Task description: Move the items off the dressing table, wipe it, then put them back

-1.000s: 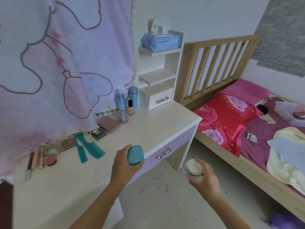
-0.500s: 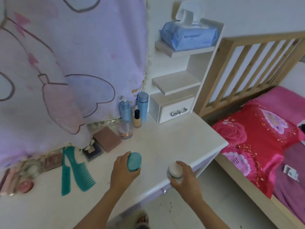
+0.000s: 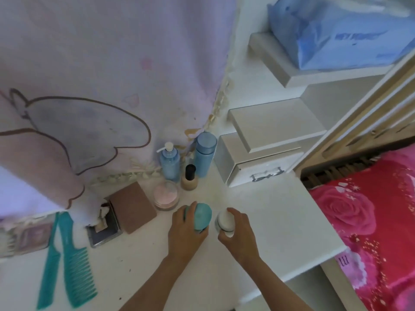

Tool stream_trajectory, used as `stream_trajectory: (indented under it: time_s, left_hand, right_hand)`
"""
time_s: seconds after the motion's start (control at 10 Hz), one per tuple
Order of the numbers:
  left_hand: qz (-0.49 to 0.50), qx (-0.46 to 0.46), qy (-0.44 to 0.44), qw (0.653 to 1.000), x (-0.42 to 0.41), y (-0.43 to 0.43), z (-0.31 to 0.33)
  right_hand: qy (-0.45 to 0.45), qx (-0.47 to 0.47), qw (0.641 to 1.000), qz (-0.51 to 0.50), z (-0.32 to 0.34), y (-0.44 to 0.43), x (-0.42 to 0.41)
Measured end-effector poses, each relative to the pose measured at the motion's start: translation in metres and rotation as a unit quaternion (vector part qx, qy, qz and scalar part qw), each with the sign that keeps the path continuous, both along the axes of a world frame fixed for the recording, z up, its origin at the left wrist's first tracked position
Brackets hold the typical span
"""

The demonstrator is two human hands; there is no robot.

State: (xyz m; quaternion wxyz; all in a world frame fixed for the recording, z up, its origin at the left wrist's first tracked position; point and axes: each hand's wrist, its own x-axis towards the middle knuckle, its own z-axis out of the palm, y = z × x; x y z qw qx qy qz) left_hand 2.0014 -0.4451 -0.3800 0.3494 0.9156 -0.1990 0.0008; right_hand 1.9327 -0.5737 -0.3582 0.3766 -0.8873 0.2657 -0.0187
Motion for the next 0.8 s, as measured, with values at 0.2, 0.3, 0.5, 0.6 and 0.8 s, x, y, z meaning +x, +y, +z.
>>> stream_trajectory:
  time_s: [0.2, 0.3, 0.5, 0.6, 0.8]
  left_hand:
    - [0.079, 0.022, -0.002, 0.997, 0.009, -0.028, 0.003]
    - [0.127, 0.040, 0.014, 0.991, 0.011, -0.039, 0.004]
    - [0.169, 0.113, 0.002, 0.979, 0.010, -0.049, 0.010]
    - [0.177, 0.147, -0.026, 0.973, 0.005, -0.043, 0.015]
    - [0.190, 0.128, -0.091, 0.969, -0.019, -0.013, 0.034]
  right_hand:
    - [0.006, 0.017, 0.996, 0.088, -0.011, -0.033, 0.050]
    - [0.003, 0.015, 0.990, 0.143, -0.014, -0.045, 0.070]
    - [-0.002, 0.018, 0.975, 0.221, -0.018, -0.054, 0.085]
    - [0.023, 0.006, 0.972, 0.232, -0.015, -0.054, 0.081]
    - [-0.023, -0.090, 0.965, 0.247, 0.000, -0.043, 0.056]
